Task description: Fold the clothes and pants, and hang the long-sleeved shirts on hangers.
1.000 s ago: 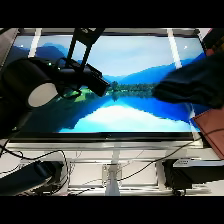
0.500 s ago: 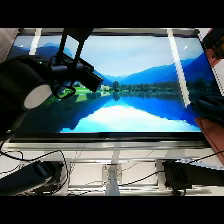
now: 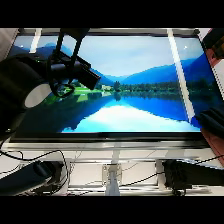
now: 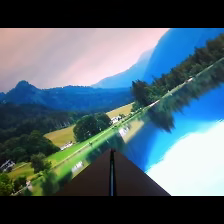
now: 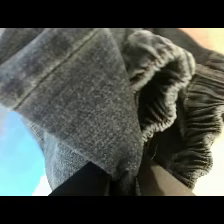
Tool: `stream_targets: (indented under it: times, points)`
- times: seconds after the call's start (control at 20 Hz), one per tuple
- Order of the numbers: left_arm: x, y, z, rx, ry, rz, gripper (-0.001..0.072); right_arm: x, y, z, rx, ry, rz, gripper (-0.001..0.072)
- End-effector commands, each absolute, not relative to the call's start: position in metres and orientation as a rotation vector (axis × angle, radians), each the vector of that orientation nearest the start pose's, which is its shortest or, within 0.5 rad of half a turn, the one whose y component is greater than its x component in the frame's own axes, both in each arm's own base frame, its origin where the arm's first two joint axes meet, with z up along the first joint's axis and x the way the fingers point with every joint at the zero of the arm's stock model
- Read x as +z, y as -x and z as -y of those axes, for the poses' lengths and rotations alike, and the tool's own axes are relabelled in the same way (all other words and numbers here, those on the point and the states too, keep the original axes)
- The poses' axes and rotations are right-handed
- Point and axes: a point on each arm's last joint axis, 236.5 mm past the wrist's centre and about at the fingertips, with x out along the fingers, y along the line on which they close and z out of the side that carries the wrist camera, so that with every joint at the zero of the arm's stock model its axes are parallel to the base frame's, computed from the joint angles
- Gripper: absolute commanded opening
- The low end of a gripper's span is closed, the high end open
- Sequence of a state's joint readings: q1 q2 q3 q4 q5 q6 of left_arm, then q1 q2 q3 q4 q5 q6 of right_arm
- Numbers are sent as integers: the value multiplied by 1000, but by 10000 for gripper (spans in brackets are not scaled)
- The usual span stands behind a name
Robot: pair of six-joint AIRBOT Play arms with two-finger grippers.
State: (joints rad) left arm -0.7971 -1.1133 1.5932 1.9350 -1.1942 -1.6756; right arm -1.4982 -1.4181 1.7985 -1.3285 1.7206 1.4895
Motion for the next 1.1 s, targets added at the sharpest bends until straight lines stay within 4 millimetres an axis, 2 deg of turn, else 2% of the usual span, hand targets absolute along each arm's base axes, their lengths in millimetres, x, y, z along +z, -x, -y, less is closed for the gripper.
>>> stream_targets:
  times: [0.0,0.05,0.15,0.25,0.35,0.4,0.45,0.5,0.55,0.6,0.7,0.8,0.9,1.0,1.05]
  points:
    - [262,-343,238,-449,-407,-578,24,145,-70,403,-1083,-929,-942,343]
    - [262,-343,238,-449,-407,-578,24,146,-70,405,-1088,-923,-935,494]
    - [262,-343,238,-449,-407,-578,24,147,-71,409,-1093,-914,-920,634]
    - [262,-343,238,-449,-408,-578,24,148,-75,410,-1082,-913,-903,644]
    - [262,-343,238,-449,-408,-578,24,153,-93,411,-1025,-927,-847,628]
    - [262,-343,238,-449,-408,-578,24,156,-110,409,-964,-947,-807,541]
    - [262,-343,238,-449,-408,-579,24,161,-128,406,-898,-966,-769,407]
    - [262,-343,238,-449,-408,-579,24,166,-149,400,-823,-981,-733,261]
    - [262,-343,238,-449,-408,-579,24,173,-173,392,-740,-990,-703,63]
    - [262,-343,238,-449,-408,-579,24,179,-196,382,-670,-987,-690,39]
    - [262,-343,238,-449,-408,-579,24,183,-241,354,-542,-955,-722,39]
    - [262,-343,238,-449,-408,-579,24,188,-290,310,-397,-893,-781,39]
    - [262,-343,238,-449,-408,-579,24,199,-338,250,-234,-771,-836,38]
    - [262,-343,238,-449,-408,-579,24,212,-372,178,-67,-646,-878,38]
    - [262,-343,238,-449,-408,-579,24,218,-383,143,4,-585,-898,38]
